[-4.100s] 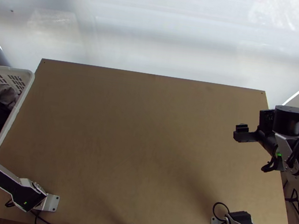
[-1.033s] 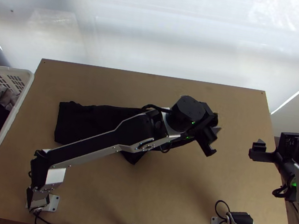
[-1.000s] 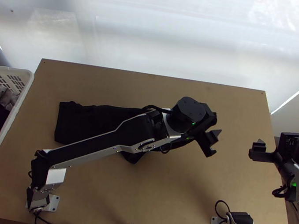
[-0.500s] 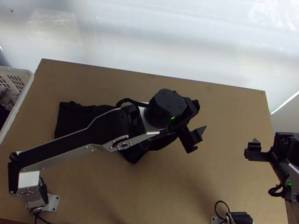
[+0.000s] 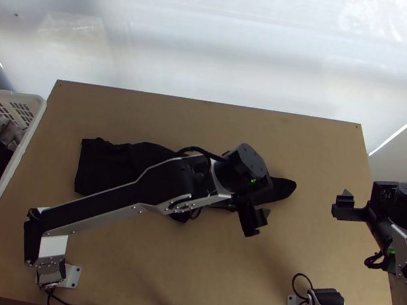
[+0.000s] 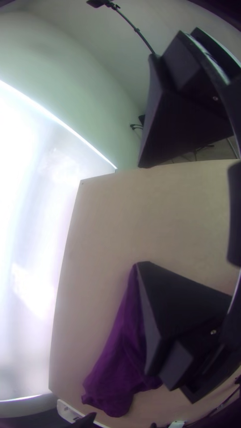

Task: Fold the t-shirt

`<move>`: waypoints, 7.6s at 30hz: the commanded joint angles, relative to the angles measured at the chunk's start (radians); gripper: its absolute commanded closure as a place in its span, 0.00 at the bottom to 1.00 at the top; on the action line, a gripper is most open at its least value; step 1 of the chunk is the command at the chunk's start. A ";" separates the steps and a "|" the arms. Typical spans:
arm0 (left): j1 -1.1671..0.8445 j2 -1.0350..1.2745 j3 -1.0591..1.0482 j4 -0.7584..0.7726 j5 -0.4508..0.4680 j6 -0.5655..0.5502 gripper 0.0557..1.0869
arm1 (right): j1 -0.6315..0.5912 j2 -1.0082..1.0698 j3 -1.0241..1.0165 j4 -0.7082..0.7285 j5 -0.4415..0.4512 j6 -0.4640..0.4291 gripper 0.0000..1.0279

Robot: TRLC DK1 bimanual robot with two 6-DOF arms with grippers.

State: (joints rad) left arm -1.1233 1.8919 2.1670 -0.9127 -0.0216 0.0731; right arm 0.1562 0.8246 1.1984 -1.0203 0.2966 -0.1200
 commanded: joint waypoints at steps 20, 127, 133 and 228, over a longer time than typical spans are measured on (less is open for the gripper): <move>0.680 -0.597 -0.524 -0.060 0.009 -0.029 0.05 | 0.666 0.350 0.015 0.100 -0.218 -0.001 0.05; 0.875 -0.760 -1.099 0.265 0.020 0.083 0.05 | 0.163 0.900 0.782 0.226 -0.229 -0.035 0.97; 0.870 -0.731 -1.104 0.268 0.020 0.097 0.05 | 0.060 0.906 0.762 0.227 -0.231 -0.052 0.97; 1.011 -0.232 -0.118 0.218 0.022 -0.113 0.97 | 0.200 0.459 0.524 0.101 -0.139 -0.050 0.97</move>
State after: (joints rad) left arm -0.1688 1.8881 2.0312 -0.7204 0.0002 -0.0269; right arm 0.3573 1.2266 1.5417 -0.9581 0.1379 -0.1646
